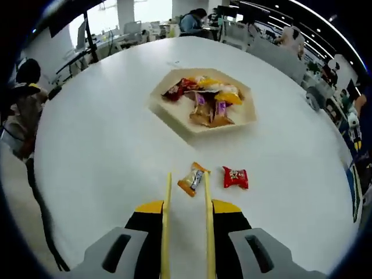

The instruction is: Place the target food into the container with the food tongs after gripping and lifting it, then release it inside without dropping or visibly crushing the food.

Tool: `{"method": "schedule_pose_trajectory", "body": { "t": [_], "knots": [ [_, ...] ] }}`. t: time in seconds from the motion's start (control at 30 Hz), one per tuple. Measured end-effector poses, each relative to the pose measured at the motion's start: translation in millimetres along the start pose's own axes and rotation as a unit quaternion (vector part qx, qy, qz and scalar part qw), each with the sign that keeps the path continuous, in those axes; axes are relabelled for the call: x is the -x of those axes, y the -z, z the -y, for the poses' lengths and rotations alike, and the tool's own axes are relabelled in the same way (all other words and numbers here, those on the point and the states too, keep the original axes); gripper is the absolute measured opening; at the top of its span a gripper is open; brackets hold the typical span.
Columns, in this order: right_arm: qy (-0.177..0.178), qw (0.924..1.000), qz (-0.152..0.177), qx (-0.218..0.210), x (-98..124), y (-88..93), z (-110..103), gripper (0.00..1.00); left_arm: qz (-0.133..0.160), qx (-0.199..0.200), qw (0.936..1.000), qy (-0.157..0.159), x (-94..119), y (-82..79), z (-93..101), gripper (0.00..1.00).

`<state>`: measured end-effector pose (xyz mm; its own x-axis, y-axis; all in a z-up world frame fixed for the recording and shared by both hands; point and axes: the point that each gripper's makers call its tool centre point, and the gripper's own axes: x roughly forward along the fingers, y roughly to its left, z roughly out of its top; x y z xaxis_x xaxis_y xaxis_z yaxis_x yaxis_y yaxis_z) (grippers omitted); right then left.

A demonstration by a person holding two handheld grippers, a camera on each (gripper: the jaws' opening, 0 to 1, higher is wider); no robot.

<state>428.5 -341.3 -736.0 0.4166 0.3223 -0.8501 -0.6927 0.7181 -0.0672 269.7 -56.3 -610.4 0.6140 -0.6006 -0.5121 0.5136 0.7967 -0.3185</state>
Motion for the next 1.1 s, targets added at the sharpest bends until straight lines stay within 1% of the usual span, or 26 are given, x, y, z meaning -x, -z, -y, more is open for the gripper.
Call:
{"method": "schedule_pose_trajectory", "body": {
  "t": [0.27, 0.33, 0.5, 0.57, 0.63, 0.87, 1.0, 1.1],
  "knots": [
    [-0.022, 0.9991, 0.004, 0.037, -1, -3.7, 6, 0.29, -0.001, 0.004, 1.0000, -0.005, -1, 1.7, 2.3, 0.96],
    [-0.035, 0.9983, 0.010, 0.045, -2, -5.8, 7, 0.29, 0.004, 0.009, 0.9999, -0.002, -2, 0.6, 5.9, 0.97],
    [-0.054, 0.9963, 0.008, 0.066, -6, -5.6, 3, 0.29, 0.002, 0.011, 0.9999, -0.007, -5, 2.0, 11.0, 0.97],
    [-0.061, 0.9949, 0.007, 0.080, -8, -5.3, 1, 0.29, 0.001, 0.013, 0.9999, -0.010, -7, 2.9, 13.4, 0.97],
    [-0.052, 0.9925, 0.010, 0.111, -9, -4.4, 6, 0.29, 0.001, 0.015, 0.9998, -0.011, -8, 2.9, 15.1, 0.97],
    [-0.058, 0.9924, 0.010, 0.108, -11, 0.4, 11, 0.29, -0.001, 0.021, 0.9996, -0.017, -13, 4.9, 20.1, 0.97],
    [-0.067, 0.9912, 0.002, 0.114, -15, 5.6, 13, 0.29, -0.003, 0.022, 0.9996, -0.018, -17, 4.8, 24.5, 0.97],
    [-0.071, 0.9911, 0.003, 0.113, -16, 5.7, 13, 0.29, -0.004, 0.022, 0.9996, -0.018, -18, 4.6, 25.9, 0.96]
  ]
}}
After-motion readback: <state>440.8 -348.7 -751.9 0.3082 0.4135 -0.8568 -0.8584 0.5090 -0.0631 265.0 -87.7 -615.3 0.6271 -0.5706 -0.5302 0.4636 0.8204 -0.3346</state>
